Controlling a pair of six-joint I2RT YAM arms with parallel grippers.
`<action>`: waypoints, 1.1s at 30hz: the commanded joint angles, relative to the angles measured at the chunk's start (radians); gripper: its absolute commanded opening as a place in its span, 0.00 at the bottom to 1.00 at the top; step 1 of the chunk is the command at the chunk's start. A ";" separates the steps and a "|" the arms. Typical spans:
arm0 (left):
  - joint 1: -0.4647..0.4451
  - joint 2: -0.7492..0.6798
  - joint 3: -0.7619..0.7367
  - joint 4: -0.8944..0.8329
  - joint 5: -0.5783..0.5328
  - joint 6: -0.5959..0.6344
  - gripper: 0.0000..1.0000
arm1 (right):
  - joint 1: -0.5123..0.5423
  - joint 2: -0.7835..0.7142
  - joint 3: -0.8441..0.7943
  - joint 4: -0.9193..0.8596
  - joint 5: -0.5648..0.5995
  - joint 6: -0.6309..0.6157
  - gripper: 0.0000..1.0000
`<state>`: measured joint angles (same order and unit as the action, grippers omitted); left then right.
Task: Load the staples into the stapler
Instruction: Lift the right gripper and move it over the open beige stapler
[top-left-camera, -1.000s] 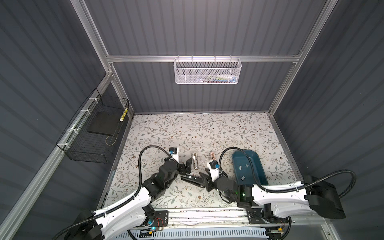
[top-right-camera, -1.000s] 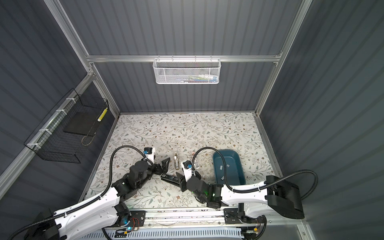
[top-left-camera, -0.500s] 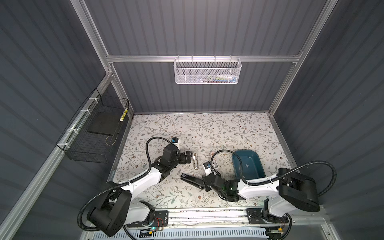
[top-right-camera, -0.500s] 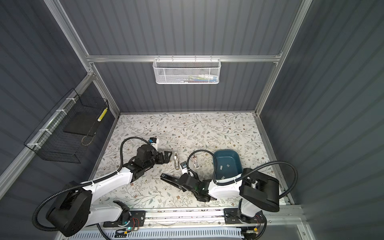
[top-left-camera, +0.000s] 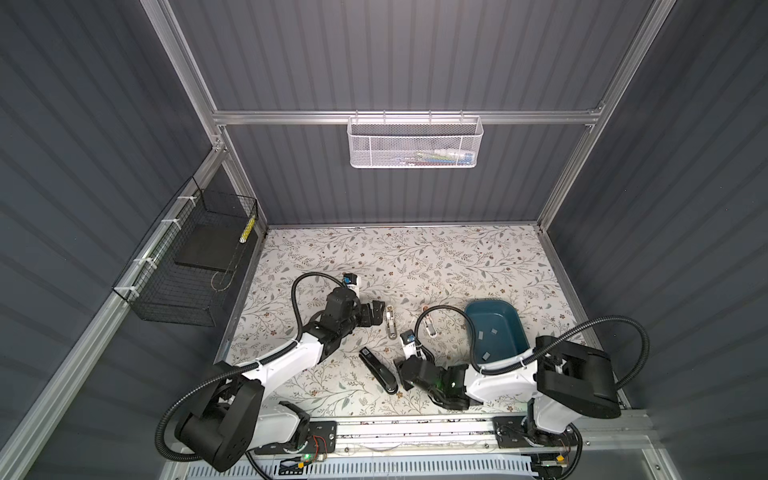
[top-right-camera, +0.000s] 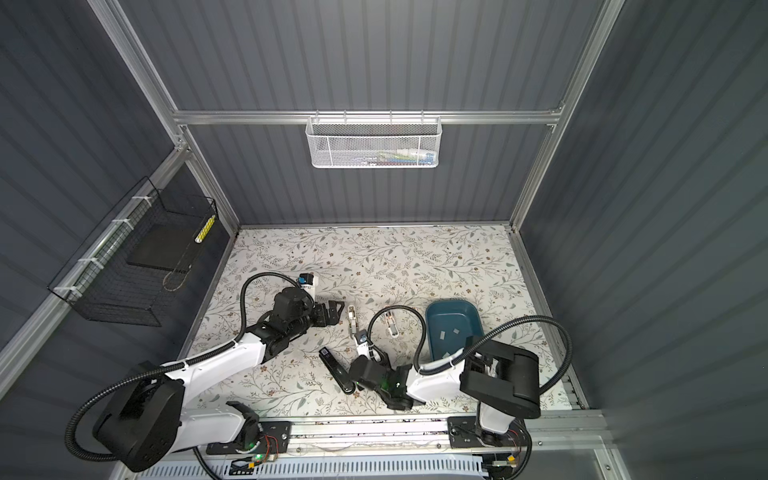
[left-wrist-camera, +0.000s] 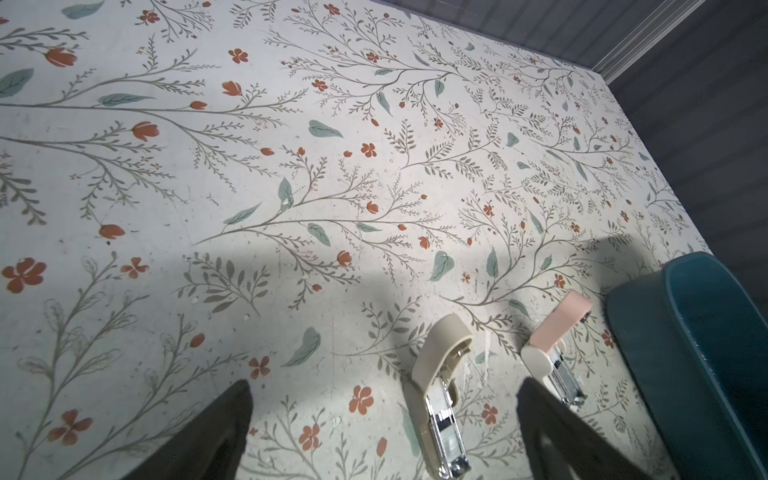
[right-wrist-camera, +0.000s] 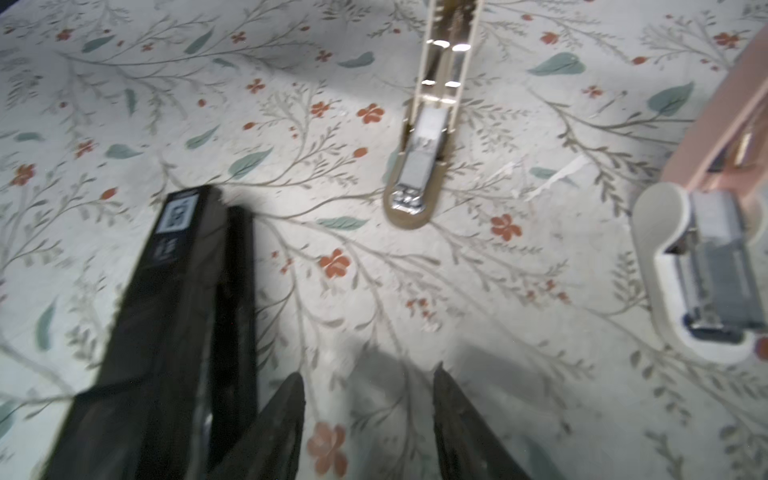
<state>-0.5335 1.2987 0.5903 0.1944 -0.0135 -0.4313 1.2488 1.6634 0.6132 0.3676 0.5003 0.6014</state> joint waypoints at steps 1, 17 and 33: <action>0.012 0.022 0.035 -0.016 0.018 0.000 1.00 | -0.049 0.050 0.024 0.060 0.017 -0.030 0.53; 0.124 0.055 0.003 0.069 0.196 -0.022 1.00 | -0.115 0.280 0.172 0.097 -0.003 -0.146 0.51; 0.125 0.191 -0.050 0.271 0.420 -0.028 0.99 | -0.125 0.271 -0.029 0.452 -0.128 -0.291 0.24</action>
<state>-0.4099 1.4425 0.5613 0.3801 0.3225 -0.4503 1.1225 1.9209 0.6273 0.8169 0.4210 0.3317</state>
